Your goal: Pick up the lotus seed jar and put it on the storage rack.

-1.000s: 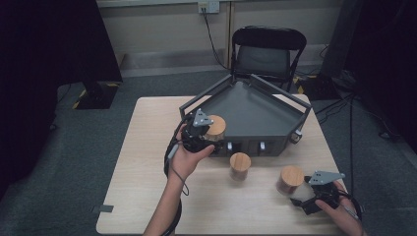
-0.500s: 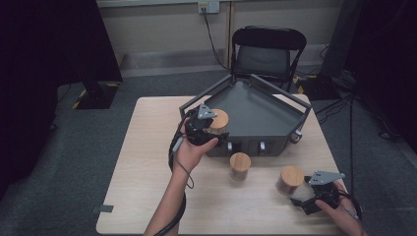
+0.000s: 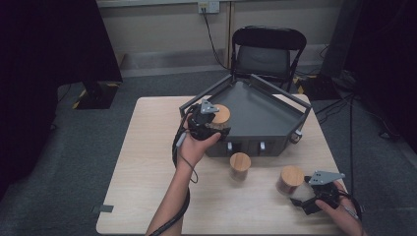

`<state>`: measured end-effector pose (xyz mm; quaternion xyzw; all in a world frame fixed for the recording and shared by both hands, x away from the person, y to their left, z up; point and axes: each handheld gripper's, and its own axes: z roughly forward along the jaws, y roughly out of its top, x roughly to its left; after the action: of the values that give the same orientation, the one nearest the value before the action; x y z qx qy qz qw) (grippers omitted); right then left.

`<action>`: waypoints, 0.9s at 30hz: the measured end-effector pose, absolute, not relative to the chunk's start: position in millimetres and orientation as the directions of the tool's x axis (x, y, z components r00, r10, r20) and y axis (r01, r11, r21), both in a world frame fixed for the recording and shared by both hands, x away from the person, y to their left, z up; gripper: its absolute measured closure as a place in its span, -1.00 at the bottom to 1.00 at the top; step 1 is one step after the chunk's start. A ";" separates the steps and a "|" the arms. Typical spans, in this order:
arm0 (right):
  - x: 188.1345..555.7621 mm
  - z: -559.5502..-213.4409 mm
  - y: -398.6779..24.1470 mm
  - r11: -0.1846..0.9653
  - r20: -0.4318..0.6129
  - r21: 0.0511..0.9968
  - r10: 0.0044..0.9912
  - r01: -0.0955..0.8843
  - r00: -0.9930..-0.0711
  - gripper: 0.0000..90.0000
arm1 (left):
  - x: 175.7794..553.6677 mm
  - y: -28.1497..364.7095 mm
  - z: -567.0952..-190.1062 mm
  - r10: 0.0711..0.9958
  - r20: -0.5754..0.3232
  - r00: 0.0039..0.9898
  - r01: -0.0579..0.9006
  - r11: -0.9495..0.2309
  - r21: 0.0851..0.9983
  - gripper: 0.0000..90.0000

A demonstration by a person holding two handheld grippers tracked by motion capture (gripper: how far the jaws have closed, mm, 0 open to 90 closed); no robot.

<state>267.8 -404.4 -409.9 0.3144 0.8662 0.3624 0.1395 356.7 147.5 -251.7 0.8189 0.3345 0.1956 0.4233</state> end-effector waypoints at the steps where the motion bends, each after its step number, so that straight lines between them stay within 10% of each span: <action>1: 267.8 -409.8 -404.4 0.540 -0.014 0.716 0.646 0.444 -0.763 -1.00 | 357.4 147.3 -252.1 0.716 0.034 0.697 0.384 -0.413 0.826 -0.43; 27: 267.8 -409.8 -404.4 0.539 -0.013 0.716 0.646 0.444 -0.763 -1.00 | 373.8 138.1 -259.4 0.753 0.047 0.656 0.402 -0.402 0.823 -0.43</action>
<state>267.8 -404.4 -409.8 0.3146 0.8662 0.3625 0.1394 373.8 138.1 -259.4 0.8101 0.3564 0.2117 0.4147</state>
